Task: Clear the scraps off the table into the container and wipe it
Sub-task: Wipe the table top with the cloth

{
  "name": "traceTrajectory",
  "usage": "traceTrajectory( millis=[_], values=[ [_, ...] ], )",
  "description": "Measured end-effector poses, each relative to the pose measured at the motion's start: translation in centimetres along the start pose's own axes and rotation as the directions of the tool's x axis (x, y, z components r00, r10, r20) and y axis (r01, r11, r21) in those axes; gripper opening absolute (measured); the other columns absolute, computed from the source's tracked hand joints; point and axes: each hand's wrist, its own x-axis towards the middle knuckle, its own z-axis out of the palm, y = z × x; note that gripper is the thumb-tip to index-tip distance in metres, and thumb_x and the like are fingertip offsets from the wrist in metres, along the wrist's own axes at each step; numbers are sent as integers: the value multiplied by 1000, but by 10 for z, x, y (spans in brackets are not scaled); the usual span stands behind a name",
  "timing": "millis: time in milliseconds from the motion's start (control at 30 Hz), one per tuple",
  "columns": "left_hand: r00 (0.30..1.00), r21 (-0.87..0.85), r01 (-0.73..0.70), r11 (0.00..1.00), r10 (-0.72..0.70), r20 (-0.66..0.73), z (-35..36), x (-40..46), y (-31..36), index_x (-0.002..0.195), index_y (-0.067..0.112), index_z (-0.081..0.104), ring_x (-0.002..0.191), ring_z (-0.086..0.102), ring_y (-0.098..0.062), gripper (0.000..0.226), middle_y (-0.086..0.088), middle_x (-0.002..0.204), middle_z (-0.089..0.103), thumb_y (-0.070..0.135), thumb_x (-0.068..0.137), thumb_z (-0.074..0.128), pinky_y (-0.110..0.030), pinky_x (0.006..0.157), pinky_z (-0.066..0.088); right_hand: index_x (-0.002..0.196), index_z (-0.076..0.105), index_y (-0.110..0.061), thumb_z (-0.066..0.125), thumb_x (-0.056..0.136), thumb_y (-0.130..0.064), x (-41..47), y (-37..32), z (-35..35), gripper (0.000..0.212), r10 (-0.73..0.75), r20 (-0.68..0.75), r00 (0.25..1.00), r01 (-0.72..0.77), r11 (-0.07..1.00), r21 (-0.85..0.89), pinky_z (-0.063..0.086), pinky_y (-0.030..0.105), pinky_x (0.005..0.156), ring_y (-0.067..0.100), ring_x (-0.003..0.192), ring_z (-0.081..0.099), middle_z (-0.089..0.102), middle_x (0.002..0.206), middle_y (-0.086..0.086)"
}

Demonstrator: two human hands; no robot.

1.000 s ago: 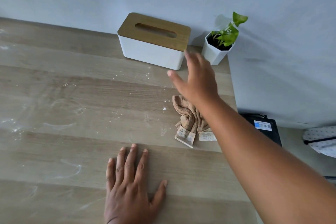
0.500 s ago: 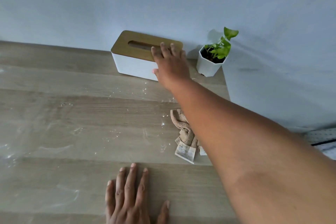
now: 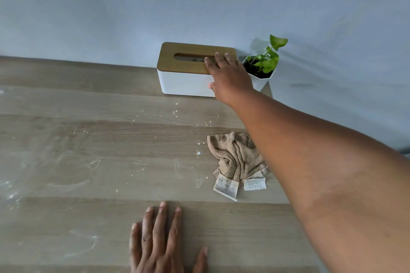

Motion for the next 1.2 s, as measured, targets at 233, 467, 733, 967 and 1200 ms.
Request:
traceTrajectory(
  millis=[233, 467, 733, 967, 1200],
  values=[
    [1000, -14, 1, 1000, -1, 0, 1, -3, -1, 129, 14, 72, 139, 51, -39, 93, -13, 148, 57, 72, 55, 71, -64, 113, 34, 162, 23, -15, 57, 99, -41, -53, -9, -2, 76, -2, -211, 977, 32, 989, 143, 17, 56, 126, 41, 156, 18, 20, 170, 18],
    [999, -10, -28, 1000, 28, 32, -7, -3, -2, 136, 15, 67, 143, 47, -38, 93, -12, 155, 51, 72, 63, 68, -63, 114, 35, 164, 25, -23, 24, 107, -59, -223, -13, 74, 67, -71, 16, 997, 66, 977, 204, 18, 52, 127, 29, 160, 10, 14, 173, 5],
    [995, -8, -14, 1000, 15, 95, -14, -6, -2, 144, 15, 60, 150, 37, -36, 93, -11, 161, 42, 73, 71, 64, -62, 119, 29, 166, 8, -28, 28, 110, -49, -278, -3, 80, 63, -198, -10, 980, 197, 967, 161, 16, 63, 125, 37, 160, 0, 4, 174, 8],
    [982, 26, -12, 1000, 7, 190, -18, -4, -3, 151, 18, 50, 156, 23, -32, 92, -9, 166, 33, 74, 79, 56, -59, 123, 21, 163, 23, -24, 23, 104, -47, -160, -7, 72, 63, 231, 65, 971, -238, 959, 156, 4, 61, 127, 37, 159, 7, 17, 172, 10],
    [969, 92, 7, 996, -29, 244, -23, -4, -1, 153, 20, 45, 158, 17, -29, 89, -8, 165, 31, 75, 84, 50, -56, 126, 15, 159, 32, -25, 31, 103, -53, -139, -50, 66, 63, 122, 98, 988, -141, 966, 218, 2, 57, 127, 37, 158, 9, 20, 171, 11]
  ],
)
